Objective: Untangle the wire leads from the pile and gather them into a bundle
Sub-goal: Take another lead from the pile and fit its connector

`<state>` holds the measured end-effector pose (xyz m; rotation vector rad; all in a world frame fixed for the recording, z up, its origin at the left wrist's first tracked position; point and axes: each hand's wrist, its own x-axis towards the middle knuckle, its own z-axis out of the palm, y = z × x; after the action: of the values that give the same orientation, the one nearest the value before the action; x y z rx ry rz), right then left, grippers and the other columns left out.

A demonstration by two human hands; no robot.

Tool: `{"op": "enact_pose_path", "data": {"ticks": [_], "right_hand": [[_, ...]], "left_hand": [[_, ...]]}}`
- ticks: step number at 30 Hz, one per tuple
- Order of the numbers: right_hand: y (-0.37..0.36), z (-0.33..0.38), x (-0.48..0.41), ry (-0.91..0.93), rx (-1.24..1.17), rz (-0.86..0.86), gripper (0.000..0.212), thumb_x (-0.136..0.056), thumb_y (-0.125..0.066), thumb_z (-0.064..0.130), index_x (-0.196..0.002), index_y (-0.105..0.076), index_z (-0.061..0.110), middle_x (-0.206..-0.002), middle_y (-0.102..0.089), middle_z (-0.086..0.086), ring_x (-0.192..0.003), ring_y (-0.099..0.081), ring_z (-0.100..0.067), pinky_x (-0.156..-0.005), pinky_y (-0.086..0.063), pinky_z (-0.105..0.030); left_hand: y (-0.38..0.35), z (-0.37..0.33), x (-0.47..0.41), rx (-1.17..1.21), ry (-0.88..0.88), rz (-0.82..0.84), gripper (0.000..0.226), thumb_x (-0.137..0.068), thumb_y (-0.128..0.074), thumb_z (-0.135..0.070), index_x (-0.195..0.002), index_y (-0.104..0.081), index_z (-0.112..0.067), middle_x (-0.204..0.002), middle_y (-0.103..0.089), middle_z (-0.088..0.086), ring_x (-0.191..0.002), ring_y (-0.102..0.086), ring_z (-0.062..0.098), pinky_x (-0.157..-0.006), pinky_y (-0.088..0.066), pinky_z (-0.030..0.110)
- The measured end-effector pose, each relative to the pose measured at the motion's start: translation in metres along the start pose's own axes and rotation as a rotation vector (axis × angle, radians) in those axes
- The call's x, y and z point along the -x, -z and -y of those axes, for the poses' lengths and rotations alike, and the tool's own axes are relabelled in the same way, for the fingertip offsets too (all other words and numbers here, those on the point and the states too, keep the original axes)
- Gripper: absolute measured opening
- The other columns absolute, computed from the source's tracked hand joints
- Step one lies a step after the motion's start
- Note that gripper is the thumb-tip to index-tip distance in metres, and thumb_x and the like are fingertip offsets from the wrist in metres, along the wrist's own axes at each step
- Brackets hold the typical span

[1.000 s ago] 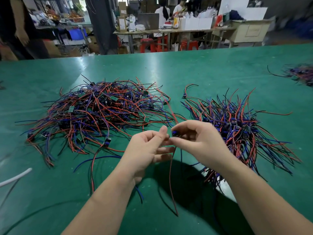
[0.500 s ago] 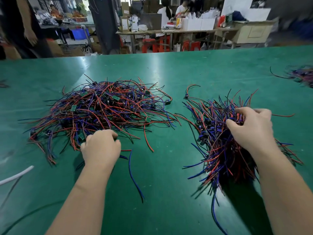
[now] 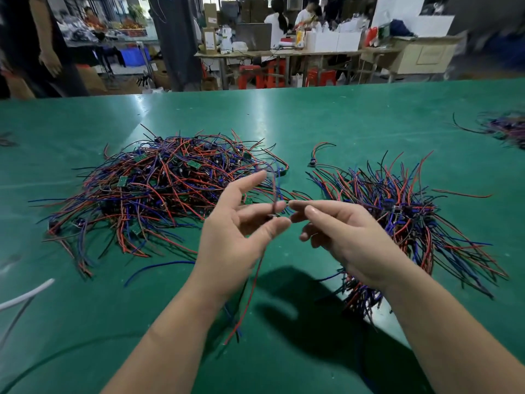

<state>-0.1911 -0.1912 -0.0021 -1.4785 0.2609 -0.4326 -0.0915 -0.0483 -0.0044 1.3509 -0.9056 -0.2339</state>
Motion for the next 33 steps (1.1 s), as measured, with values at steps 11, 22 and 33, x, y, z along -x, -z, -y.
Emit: {"op": "enact_pose_path", "data": {"ticks": [11, 22, 33], "right_hand": [[-0.004, 0.003, 0.001, -0.036, -0.236, 0.075, 0.028, -0.066, -0.069, 0.030, -0.087, -0.078, 0.014, -0.080, -0.067, -0.003, -0.057, -0.050, -0.009, -0.054, -0.041, -0.016], [-0.010, -0.005, 0.003, -0.002, -0.018, -0.049, 0.023, -0.061, -0.078, 0.010, -0.083, -0.072, 0.010, -0.066, -0.069, 0.002, -0.053, -0.059, -0.004, -0.054, -0.046, -0.015], [-0.016, -0.016, -0.003, -0.025, -0.124, -0.310, 0.011, -0.080, -0.070, 0.002, -0.070, -0.069, 0.006, -0.055, -0.060, -0.003, -0.050, -0.050, -0.012, -0.045, -0.042, -0.019]], "left_hand": [[-0.013, -0.008, 0.002, 0.277, 0.093, 0.045, 0.065, -0.065, -0.074, -0.011, -0.123, -0.046, -0.022, -0.087, -0.076, 0.003, -0.077, -0.070, 0.008, -0.071, -0.052, 0.016], [-0.016, 0.008, 0.011, -0.513, -0.179, 0.061, 0.091, -0.060, -0.079, -0.033, -0.138, -0.034, -0.042, -0.086, -0.065, -0.024, -0.076, -0.055, -0.009, -0.077, -0.043, 0.007], [-0.022, 0.011, 0.006, -0.036, 0.345, -0.048, 0.041, -0.070, -0.081, -0.005, -0.106, -0.061, -0.013, -0.072, -0.073, -0.002, -0.057, -0.064, 0.004, -0.058, -0.051, 0.015]]}}
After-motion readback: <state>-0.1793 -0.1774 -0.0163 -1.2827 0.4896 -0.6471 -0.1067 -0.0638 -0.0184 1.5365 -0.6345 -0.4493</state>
